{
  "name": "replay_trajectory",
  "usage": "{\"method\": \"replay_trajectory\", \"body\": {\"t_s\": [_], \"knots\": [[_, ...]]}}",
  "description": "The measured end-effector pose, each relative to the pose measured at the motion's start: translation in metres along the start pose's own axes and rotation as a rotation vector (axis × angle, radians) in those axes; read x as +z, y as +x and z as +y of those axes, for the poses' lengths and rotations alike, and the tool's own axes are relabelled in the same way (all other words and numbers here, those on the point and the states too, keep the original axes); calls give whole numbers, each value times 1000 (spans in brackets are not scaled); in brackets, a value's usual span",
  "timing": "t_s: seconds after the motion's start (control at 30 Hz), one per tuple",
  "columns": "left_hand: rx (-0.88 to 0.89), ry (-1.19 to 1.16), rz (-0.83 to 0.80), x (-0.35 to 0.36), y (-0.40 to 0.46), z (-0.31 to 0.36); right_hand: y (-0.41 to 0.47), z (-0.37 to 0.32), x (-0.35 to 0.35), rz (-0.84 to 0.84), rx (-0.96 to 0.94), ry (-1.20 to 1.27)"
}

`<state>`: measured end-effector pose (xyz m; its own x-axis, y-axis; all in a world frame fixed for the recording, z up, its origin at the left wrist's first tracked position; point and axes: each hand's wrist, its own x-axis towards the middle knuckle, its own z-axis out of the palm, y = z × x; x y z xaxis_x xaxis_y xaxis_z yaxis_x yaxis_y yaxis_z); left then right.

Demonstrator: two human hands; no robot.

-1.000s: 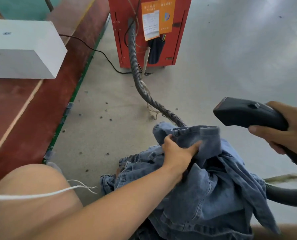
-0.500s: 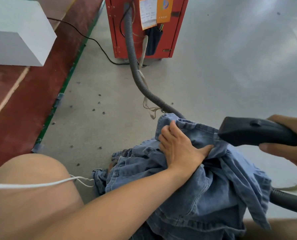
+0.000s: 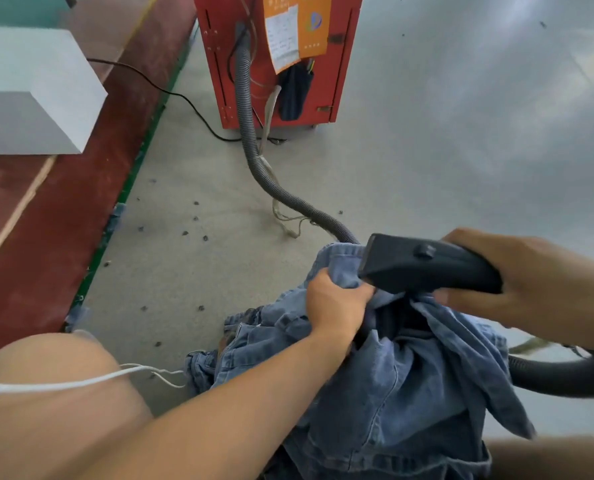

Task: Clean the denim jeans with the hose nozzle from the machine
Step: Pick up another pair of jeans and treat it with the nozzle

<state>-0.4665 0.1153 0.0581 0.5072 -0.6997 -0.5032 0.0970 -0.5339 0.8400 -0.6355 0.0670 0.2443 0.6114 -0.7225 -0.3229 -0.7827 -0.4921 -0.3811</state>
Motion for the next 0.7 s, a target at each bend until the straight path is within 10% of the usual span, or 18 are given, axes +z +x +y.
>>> {"method": "replay_trajectory", "body": {"t_s": [0.2,0.47,0.7], "knots": [[-125,-532,-164,-15,-1,14,28,32,9,48,260,-33],[50,-294,-19,-6,-1,18,0,8,1,103,129,35],[-185,-753,-615,-27,0,16,34,20,23,65,260,-73]]}}
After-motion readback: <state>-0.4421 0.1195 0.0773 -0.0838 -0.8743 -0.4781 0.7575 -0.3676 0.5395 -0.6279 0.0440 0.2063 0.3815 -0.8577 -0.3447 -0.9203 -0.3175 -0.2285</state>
